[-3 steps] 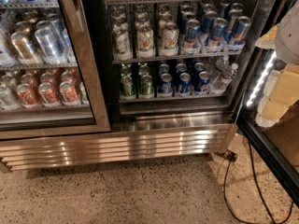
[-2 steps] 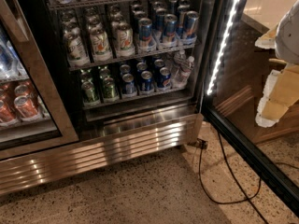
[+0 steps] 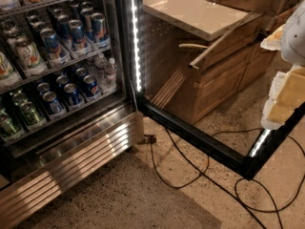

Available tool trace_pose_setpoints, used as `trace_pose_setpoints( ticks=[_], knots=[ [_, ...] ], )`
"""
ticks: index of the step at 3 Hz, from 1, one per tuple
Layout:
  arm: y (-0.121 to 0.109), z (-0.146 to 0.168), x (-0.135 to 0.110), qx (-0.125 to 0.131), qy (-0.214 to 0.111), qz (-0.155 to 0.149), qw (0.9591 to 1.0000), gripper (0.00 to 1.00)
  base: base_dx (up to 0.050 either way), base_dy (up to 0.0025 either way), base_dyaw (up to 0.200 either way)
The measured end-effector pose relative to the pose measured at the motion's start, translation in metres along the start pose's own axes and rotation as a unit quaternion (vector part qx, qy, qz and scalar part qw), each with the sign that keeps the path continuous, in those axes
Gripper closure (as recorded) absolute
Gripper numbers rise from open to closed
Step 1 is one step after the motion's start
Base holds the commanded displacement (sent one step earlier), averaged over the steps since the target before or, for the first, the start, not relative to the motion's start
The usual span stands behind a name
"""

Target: Close right fridge door

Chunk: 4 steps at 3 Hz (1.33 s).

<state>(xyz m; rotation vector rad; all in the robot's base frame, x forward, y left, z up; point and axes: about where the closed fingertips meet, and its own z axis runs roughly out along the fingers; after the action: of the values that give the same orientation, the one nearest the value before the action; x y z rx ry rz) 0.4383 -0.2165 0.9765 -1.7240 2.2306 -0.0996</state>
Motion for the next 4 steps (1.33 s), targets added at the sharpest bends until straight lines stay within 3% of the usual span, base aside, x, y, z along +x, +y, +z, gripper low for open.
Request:
trace_pose_setpoints(
  ticks=[2, 3, 4],
  knots=[
    [0.0, 0.0, 0.0, 0.0, 0.0, 0.0, 1.0, 0.0, 0.0, 0.00003, -0.2],
    [0.0, 0.0, 0.0, 0.0, 0.0, 0.0, 1.0, 0.0, 0.035, 0.0, 0.0],
    [0.0, 0.0, 0.0, 0.0, 0.0, 0.0, 1.0, 0.0, 0.0, 0.00012, -0.191]
  ],
)
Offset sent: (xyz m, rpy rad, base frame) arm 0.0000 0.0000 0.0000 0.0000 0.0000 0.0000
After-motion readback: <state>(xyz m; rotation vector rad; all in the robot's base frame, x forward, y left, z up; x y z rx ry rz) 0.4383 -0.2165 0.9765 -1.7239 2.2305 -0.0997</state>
